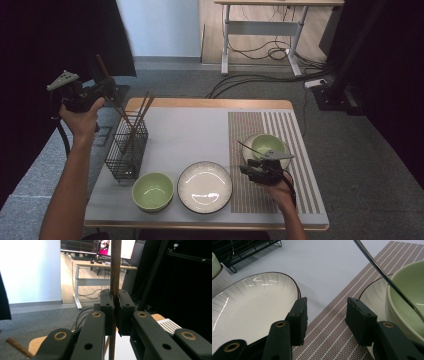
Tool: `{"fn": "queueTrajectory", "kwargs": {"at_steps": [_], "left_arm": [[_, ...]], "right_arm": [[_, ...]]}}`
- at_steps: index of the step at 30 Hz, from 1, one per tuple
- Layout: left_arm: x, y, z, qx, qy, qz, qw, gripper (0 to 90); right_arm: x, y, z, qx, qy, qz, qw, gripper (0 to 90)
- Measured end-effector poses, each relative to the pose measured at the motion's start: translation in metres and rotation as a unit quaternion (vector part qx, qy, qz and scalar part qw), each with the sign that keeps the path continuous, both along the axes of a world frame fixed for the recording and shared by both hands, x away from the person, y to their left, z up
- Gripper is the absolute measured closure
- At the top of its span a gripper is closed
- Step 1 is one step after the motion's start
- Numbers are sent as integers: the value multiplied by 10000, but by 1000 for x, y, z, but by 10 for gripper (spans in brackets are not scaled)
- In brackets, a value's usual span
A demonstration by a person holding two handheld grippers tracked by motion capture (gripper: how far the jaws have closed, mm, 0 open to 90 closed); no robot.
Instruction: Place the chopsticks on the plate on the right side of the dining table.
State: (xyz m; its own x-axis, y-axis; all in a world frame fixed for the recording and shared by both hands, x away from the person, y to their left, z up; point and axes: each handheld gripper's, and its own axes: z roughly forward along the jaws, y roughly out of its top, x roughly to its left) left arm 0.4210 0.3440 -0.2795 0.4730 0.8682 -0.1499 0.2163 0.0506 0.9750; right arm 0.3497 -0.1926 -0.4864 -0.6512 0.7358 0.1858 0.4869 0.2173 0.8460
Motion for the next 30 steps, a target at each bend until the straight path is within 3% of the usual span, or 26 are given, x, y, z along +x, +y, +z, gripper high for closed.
{"fn": "queueTrajectory", "kwargs": {"at_steps": [9,30], "left_arm": [[-6,-11,-3,-202,35,-309,9993,846],[-20,-42,-19,-109,109,-706,9974,846]], "right_arm": [[0,0,2,10,-23,34,10000,517],[1,9,11,65,-202,69,9997,523]]}}
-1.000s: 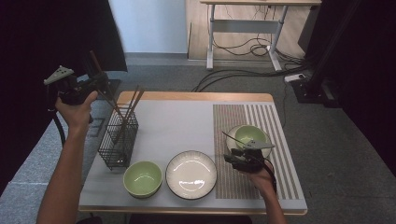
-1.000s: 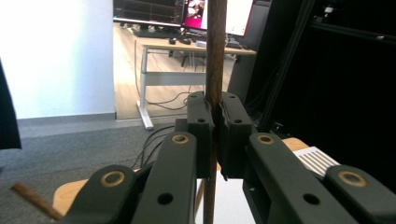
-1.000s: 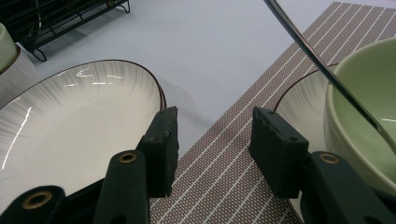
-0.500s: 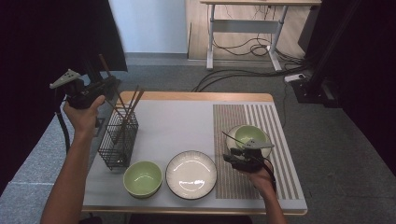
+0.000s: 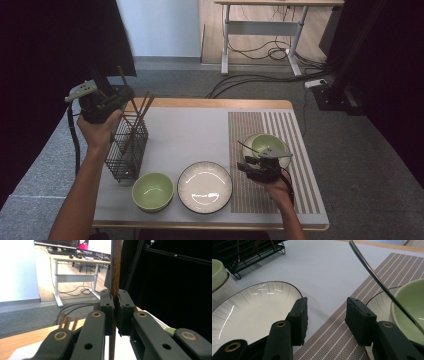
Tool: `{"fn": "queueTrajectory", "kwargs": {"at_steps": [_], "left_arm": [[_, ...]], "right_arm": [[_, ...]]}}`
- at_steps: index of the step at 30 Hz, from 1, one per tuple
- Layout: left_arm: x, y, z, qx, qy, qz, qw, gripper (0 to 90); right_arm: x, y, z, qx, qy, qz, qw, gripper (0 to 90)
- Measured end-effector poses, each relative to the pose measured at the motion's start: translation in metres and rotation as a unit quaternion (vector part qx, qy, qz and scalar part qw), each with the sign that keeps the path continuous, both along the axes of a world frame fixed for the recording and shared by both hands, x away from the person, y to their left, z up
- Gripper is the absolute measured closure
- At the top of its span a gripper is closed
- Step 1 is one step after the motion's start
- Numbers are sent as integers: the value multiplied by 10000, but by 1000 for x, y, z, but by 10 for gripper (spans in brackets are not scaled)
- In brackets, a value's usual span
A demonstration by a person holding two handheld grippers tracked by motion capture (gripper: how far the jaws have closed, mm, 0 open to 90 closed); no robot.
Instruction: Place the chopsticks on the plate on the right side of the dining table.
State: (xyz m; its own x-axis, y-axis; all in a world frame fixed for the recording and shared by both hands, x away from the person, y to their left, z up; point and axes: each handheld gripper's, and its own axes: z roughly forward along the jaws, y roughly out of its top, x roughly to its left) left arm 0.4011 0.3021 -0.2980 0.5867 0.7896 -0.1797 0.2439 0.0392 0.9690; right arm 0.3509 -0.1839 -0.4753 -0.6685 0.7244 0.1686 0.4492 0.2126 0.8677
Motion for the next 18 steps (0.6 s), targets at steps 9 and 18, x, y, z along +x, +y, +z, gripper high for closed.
{"fn": "queueTrajectory", "kwargs": {"at_steps": [9,18], "left_arm": [[-5,-14,-14,17,64,-152,9999,846],[-7,-28,-27,-42,172,-386,9991,846]], "right_arm": [[2,10,3,-7,-49,70,10000,526],[5,20,8,-49,-70,198,9998,528]]}}
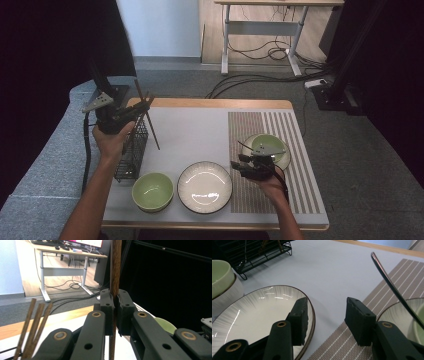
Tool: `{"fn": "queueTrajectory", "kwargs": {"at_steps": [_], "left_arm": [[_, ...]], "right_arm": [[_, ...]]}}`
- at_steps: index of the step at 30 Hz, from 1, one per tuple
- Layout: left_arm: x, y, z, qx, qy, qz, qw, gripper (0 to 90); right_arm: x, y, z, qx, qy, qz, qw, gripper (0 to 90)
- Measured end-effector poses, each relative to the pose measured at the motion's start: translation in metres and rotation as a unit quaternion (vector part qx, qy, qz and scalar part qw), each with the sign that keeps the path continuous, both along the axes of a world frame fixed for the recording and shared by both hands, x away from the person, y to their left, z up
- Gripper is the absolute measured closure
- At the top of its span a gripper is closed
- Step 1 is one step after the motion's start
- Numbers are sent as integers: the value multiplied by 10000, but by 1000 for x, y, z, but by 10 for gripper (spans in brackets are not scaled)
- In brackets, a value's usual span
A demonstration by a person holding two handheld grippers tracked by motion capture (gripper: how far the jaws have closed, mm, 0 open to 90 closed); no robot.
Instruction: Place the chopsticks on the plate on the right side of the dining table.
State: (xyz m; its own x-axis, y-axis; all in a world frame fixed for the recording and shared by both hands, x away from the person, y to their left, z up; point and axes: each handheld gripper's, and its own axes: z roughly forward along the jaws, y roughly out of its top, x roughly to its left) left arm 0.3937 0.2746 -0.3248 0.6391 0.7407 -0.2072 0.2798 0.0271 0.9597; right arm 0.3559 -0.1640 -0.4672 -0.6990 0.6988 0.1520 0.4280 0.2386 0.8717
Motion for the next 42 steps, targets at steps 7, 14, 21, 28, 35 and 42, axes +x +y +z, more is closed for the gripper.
{"fn": "queueTrajectory", "kwargs": {"at_steps": [7,14,21,28,35,42], "left_arm": [[-1,-10,-3,-10,43,-136,9999,846],[-2,-22,-9,118,117,-251,9995,845],[-3,-30,-12,115,154,-379,9991,846],[-2,-35,-12,104,157,-432,9989,846],[-3,-45,-13,111,167,-568,9982,846],[-3,-53,-12,84,202,-679,9975,846]], "right_arm": [[5,12,9,-11,-99,132,9999,528],[8,22,20,-59,-193,256,9995,528],[11,28,26,-92,-224,298,9993,532],[14,32,31,-140,-236,339,9990,538],[15,38,35,-177,-238,405,9987,542],[16,42,33,-189,-229,438,9986,542]]}}
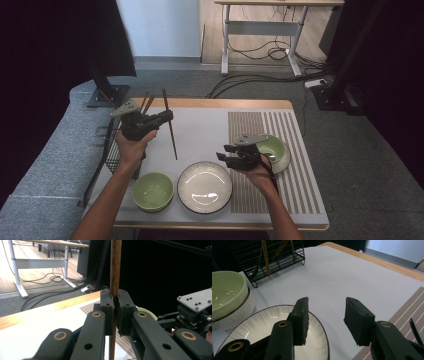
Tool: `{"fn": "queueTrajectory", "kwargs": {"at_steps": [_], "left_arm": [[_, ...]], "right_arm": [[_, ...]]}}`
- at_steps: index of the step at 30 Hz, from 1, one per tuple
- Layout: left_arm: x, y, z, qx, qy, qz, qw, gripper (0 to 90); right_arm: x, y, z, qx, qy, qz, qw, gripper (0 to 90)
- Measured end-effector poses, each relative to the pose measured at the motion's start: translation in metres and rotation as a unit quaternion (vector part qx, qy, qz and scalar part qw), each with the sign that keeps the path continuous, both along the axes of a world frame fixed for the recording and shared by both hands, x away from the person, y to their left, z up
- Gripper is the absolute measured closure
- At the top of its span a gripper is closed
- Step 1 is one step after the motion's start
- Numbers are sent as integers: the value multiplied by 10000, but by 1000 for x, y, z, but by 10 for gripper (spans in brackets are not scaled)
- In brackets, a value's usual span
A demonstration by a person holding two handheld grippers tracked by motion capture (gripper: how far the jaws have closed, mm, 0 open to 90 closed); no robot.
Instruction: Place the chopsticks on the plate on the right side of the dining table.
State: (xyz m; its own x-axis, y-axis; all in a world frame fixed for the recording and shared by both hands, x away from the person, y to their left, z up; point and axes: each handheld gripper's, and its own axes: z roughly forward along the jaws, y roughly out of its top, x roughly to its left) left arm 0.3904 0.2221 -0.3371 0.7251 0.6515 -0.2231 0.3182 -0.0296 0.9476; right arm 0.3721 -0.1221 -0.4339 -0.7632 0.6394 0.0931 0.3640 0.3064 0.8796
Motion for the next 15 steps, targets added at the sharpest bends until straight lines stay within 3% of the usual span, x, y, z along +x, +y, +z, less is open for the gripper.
{"fn": "queueTrajectory", "kwargs": {"at_steps": [15], "left_arm": [[1,-13,1,135,-8,-110,9998,846]], "right_arm": [[3,8,1,-88,26,112,9999,542]]}}
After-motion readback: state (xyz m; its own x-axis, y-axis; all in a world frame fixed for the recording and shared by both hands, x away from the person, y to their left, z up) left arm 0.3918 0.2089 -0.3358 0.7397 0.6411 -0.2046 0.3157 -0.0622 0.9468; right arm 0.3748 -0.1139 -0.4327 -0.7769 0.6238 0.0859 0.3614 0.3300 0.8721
